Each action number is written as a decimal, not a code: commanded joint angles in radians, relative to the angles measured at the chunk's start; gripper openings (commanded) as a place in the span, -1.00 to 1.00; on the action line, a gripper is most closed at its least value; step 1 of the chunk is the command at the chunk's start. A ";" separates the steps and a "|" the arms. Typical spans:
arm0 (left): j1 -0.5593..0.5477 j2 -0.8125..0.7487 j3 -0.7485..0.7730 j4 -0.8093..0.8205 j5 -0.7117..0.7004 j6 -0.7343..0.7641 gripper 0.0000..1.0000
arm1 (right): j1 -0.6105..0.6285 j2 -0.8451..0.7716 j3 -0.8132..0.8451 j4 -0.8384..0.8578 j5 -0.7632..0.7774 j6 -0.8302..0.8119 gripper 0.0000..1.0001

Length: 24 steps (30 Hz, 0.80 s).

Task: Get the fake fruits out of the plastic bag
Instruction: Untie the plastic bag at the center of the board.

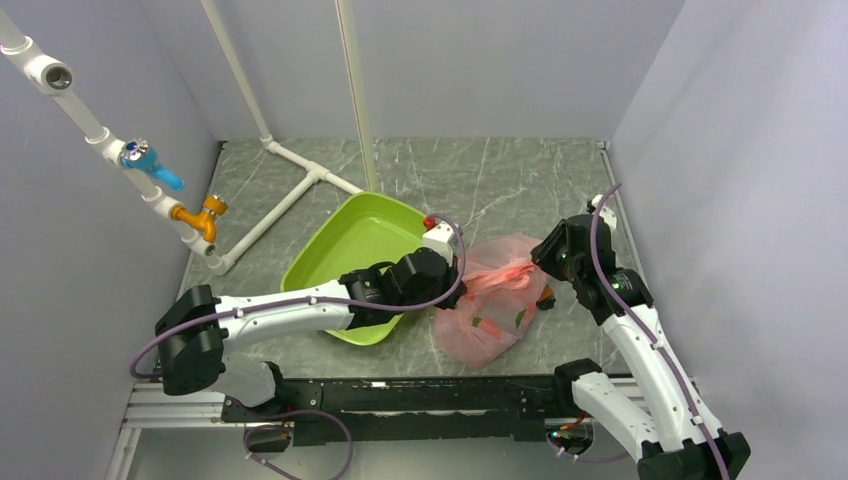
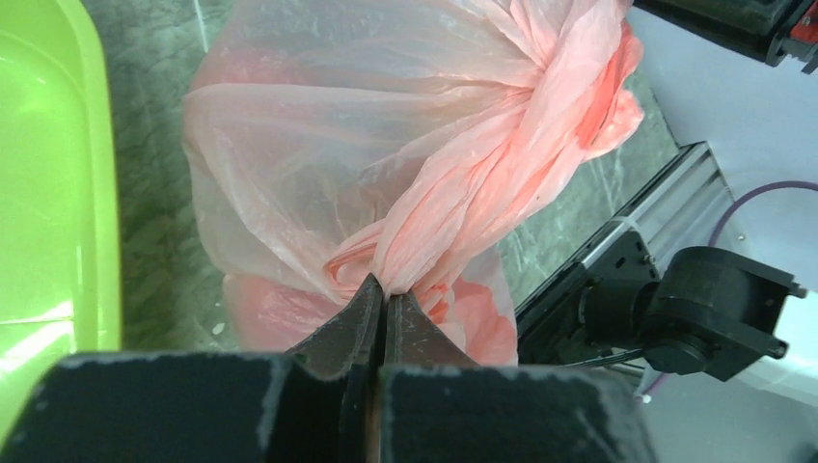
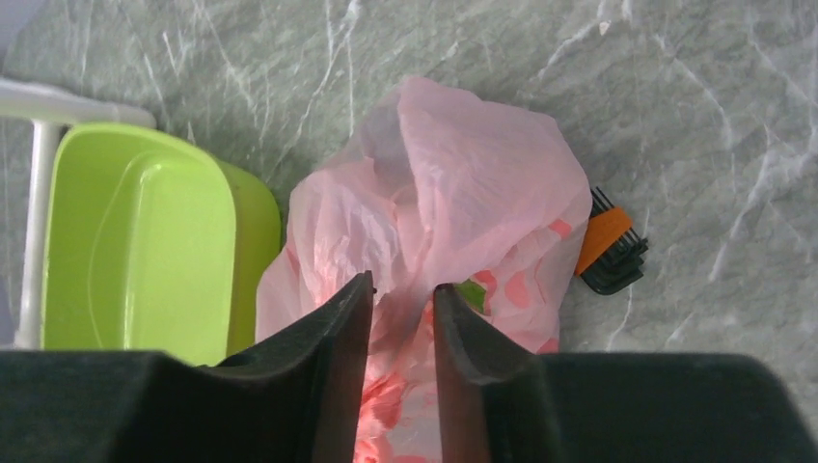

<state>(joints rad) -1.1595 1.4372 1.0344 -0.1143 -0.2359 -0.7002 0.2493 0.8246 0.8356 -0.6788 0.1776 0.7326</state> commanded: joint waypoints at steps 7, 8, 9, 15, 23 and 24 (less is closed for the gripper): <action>-0.002 -0.013 -0.045 0.185 0.082 -0.071 -1.00 | -0.008 -0.161 0.063 -0.055 -0.153 -0.093 0.35; -0.003 -0.016 -0.048 0.191 0.083 -0.071 -1.00 | -0.007 -0.172 0.056 -0.063 -0.190 -0.074 0.38; -0.002 -0.017 -0.048 0.194 0.085 -0.069 -1.00 | -0.008 -0.181 0.045 -0.069 -0.237 -0.052 0.41; -0.002 -0.010 -0.045 0.195 0.095 -0.068 -1.00 | -0.004 -0.200 0.017 -0.077 -0.445 0.019 0.32; -0.002 0.001 -0.026 0.193 0.114 -0.061 -1.00 | -0.002 -0.178 -0.040 -0.008 -0.493 0.083 0.03; -0.002 0.000 -0.026 0.195 0.114 -0.062 -1.00 | 0.000 -0.174 -0.054 0.008 -0.490 0.087 0.03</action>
<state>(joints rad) -1.1595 1.4376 0.9874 0.0338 -0.1505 -0.7536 0.2455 0.6304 0.8330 -0.7395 -0.2504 0.7643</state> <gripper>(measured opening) 0.032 0.522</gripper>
